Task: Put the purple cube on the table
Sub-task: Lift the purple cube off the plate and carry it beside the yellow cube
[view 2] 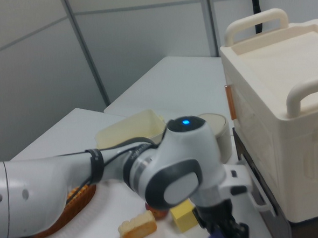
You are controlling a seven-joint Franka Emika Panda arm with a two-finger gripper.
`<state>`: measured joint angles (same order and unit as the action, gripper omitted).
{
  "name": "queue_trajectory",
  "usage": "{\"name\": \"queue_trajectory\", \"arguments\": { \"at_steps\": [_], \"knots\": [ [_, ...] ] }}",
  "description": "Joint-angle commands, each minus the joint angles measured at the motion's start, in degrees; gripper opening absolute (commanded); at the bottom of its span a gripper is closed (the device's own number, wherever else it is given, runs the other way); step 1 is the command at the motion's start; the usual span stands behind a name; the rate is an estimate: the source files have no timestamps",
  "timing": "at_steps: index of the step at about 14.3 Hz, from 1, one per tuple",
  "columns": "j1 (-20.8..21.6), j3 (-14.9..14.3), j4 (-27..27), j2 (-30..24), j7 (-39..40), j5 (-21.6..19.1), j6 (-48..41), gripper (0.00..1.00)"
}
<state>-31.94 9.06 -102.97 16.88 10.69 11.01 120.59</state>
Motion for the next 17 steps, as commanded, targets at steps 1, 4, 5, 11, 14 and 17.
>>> {"name": "queue_trajectory", "arguments": {
  "at_steps": [1, 4, 5, 11, 14, 17],
  "knots": [
    [6.7, -0.5, -0.2, -0.4, -8.0, 0.2, -1.2, 0.53],
    [11.6, -0.5, -0.3, -0.2, -11.6, 0.2, -1.5, 0.63],
    [13.2, -0.5, -0.2, -0.2, -12.4, 0.2, -1.8, 0.71],
    [19.6, -0.5, 2.1, -0.9, -12.9, 0.2, -7.7, 1.00],
    [23.1, -0.5, 4.3, -1.1, -13.0, 0.2, -11.2, 1.00],
    [25.3, -0.6, 10.1, -1.7, -13.0, 0.2, -15.7, 1.00]
  ]
}}
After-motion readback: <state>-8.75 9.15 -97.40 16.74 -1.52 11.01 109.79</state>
